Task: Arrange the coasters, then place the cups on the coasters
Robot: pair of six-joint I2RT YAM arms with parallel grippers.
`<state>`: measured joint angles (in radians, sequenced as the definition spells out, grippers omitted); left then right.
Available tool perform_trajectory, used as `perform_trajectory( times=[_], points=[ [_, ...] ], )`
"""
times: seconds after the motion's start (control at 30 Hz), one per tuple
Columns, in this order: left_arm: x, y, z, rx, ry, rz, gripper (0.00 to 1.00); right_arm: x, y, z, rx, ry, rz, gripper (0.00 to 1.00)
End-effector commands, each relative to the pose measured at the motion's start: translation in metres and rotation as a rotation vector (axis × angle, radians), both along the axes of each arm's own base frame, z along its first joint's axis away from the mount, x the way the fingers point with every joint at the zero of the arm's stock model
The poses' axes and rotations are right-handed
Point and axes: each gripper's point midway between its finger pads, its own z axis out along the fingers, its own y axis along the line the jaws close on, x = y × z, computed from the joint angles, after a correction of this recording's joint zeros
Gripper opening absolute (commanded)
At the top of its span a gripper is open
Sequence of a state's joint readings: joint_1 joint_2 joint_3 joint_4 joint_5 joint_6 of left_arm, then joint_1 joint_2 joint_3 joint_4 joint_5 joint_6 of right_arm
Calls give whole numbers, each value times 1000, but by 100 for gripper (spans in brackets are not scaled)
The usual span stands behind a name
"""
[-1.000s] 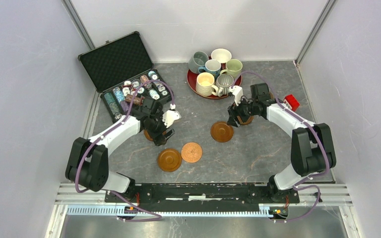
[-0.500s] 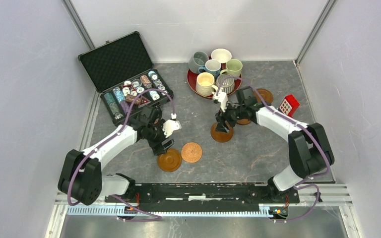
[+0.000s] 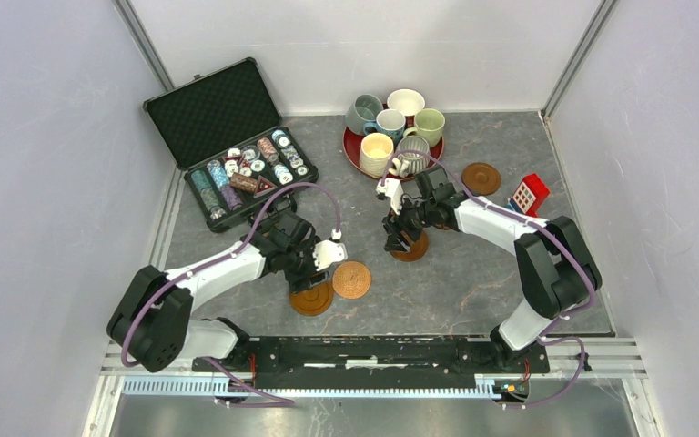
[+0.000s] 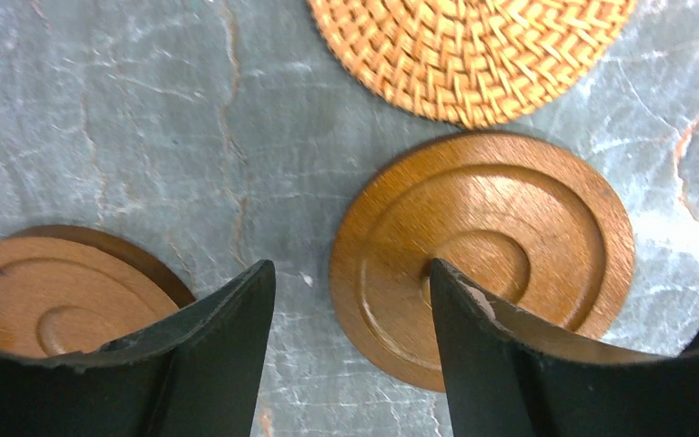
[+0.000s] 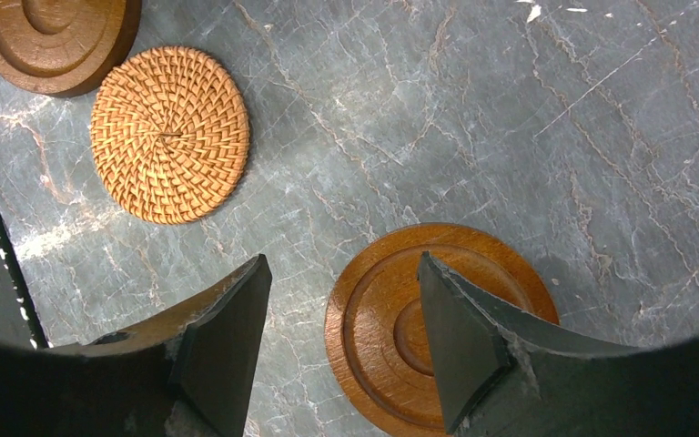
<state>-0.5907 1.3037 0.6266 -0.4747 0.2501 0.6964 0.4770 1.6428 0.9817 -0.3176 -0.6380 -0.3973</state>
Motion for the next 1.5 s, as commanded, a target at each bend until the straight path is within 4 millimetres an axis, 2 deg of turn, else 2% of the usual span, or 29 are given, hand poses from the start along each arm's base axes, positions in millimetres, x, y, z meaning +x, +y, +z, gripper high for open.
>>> perform_trajectory(
  times=[0.0,0.2,0.43,0.6,0.73,0.8,0.9,1.0,1.1,1.17,1.27,1.47],
  points=[
    [31,-8,2,2,-81,37,68,12,4,16,23,-62,-11,67],
    [50,-16,2,-13,-108,76,63,8,3,9,16,-38,-10,66],
    [59,-35,4,-55,-89,74,60,15,-4,19,52,-36,-40,66],
    [78,-44,6,-64,-121,110,59,13,-12,12,50,-15,-57,65],
    [85,-55,9,-92,-108,118,59,21,-16,21,64,-32,-80,65],
    [83,-59,14,-107,-106,105,61,27,-20,27,77,-40,-101,65],
    [81,-67,40,-170,-111,111,70,37,-32,34,104,-42,-145,65],
    [67,-85,67,-240,-117,65,73,44,-45,38,117,-46,-186,65],
    [48,-108,76,-257,-127,-6,74,47,-50,41,124,-56,-203,65],
    [38,-123,71,-253,-90,-36,73,47,-51,41,126,-55,-210,65],
    [34,-139,60,-220,-67,-67,68,50,-52,45,133,-56,-221,65],
    [18,-163,32,-139,-29,-162,61,57,-59,57,147,-81,-246,65]
  ],
)
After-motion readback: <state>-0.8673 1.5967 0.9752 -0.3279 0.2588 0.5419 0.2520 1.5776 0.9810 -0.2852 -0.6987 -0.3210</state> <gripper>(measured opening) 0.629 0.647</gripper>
